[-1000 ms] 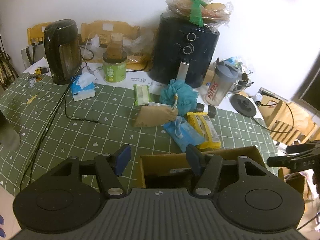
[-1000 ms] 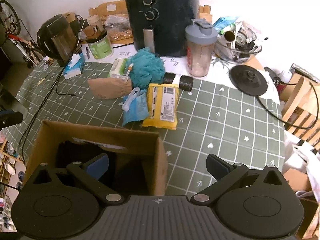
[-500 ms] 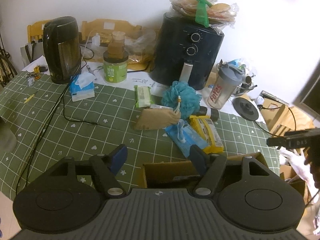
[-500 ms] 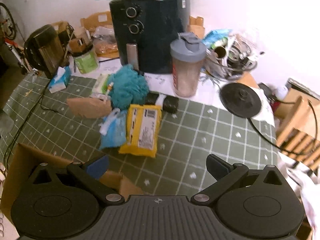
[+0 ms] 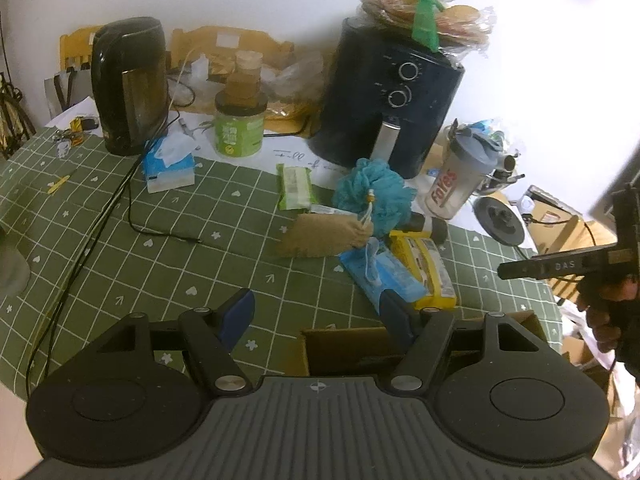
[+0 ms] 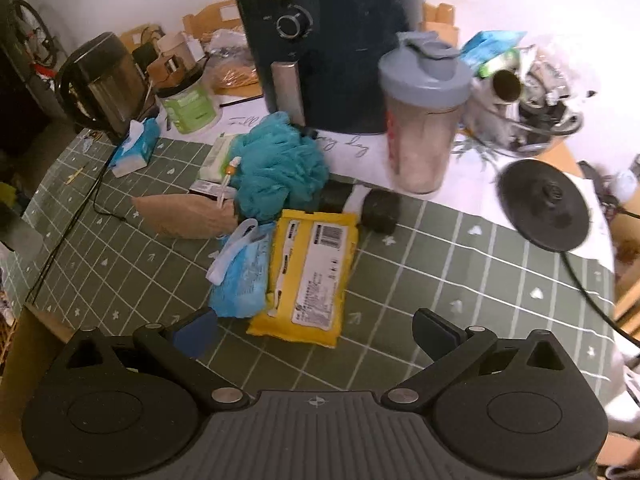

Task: Organize soft objects
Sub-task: 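Move the right tool to the yellow wipes pack while the left nears the burlap pouch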

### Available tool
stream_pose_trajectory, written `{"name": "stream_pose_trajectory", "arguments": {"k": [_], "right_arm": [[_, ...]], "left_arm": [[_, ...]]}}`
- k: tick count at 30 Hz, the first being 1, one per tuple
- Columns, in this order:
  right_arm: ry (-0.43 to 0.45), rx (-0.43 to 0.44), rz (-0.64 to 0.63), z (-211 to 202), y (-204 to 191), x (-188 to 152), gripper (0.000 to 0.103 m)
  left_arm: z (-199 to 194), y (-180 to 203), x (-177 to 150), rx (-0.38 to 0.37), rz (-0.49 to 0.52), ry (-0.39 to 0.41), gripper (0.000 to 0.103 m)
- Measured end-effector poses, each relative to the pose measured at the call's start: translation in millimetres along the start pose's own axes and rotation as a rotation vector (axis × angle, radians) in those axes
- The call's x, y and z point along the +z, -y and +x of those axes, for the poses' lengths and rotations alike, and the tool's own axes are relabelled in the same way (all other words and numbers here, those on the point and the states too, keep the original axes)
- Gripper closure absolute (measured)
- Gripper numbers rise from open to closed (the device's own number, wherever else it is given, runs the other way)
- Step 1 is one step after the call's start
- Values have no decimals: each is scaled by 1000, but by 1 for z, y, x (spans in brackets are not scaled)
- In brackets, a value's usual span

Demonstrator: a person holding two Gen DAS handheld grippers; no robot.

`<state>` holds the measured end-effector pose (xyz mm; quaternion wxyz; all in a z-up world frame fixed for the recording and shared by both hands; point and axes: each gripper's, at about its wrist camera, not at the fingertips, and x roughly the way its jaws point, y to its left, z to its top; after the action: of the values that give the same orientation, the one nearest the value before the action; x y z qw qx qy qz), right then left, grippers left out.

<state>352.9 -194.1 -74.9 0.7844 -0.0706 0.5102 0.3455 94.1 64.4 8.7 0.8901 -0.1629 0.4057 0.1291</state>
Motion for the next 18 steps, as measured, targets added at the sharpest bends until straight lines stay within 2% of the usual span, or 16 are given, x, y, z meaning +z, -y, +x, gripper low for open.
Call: {"name": "stream_pose_trajectory", "arguments": {"k": [9, 15, 18], "right_arm": [[-4, 45, -26, 52, -2, 14, 1], [-15, 40, -52, 91, -5, 17, 7], [-36, 13, -59, 110, -5, 18, 14]], "left_arm": [[1, -11, -3, 23, -26, -20, 35], [0, -18, -6, 42, -45, -33, 35], [-1, -23, -8, 57, -60, -40, 35]]}}
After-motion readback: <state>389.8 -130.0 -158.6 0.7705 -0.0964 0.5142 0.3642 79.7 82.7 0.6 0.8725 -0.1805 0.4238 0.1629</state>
